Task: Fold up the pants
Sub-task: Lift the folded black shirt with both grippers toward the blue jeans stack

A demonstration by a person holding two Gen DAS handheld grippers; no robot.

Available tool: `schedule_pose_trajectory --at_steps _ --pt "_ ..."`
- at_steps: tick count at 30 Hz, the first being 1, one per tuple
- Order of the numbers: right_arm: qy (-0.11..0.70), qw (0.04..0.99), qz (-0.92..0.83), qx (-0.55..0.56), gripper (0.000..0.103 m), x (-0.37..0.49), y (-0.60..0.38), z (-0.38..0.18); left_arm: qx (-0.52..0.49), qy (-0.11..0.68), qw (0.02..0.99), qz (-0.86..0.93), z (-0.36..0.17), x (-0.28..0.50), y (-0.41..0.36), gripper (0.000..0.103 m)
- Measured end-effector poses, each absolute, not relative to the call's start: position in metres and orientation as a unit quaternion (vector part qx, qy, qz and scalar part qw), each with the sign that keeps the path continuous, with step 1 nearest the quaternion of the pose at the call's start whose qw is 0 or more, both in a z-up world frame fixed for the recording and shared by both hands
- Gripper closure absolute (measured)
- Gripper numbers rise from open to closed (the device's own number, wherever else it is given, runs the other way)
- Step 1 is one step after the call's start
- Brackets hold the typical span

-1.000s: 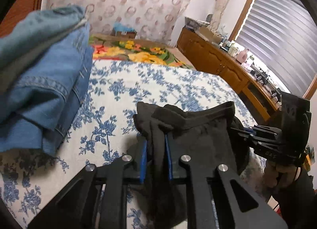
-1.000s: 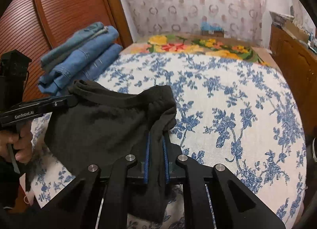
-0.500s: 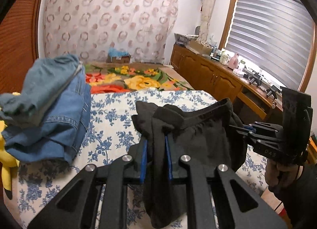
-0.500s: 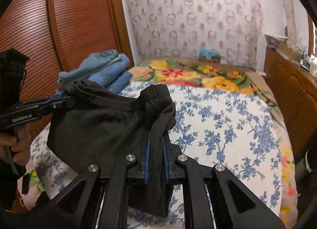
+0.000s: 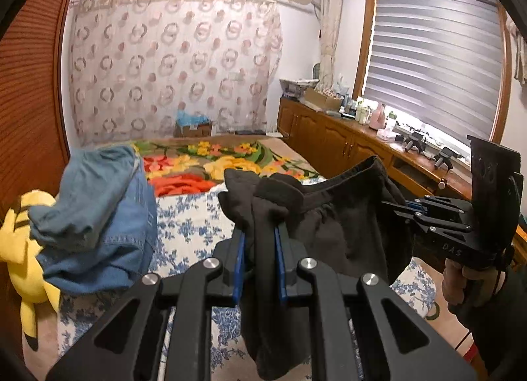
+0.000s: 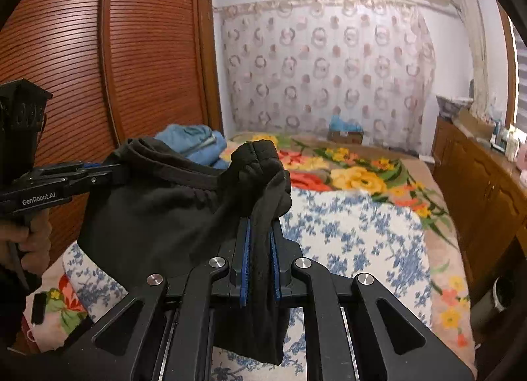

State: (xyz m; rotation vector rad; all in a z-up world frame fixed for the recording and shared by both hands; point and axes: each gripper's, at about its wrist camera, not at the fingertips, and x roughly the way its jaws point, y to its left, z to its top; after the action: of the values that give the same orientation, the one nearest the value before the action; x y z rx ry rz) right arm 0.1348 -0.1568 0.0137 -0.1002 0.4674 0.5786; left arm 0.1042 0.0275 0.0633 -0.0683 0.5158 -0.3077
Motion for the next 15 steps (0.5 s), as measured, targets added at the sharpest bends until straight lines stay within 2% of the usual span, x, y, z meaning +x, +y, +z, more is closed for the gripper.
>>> schedule_pose_trajectory --at_steps 15 --pt "0.196 0.935 0.292 -0.054 0.095 0.158 -0.132 0.043 -0.017 0.222 0.966 -0.134 0.093 0.107 0.036 0.090"
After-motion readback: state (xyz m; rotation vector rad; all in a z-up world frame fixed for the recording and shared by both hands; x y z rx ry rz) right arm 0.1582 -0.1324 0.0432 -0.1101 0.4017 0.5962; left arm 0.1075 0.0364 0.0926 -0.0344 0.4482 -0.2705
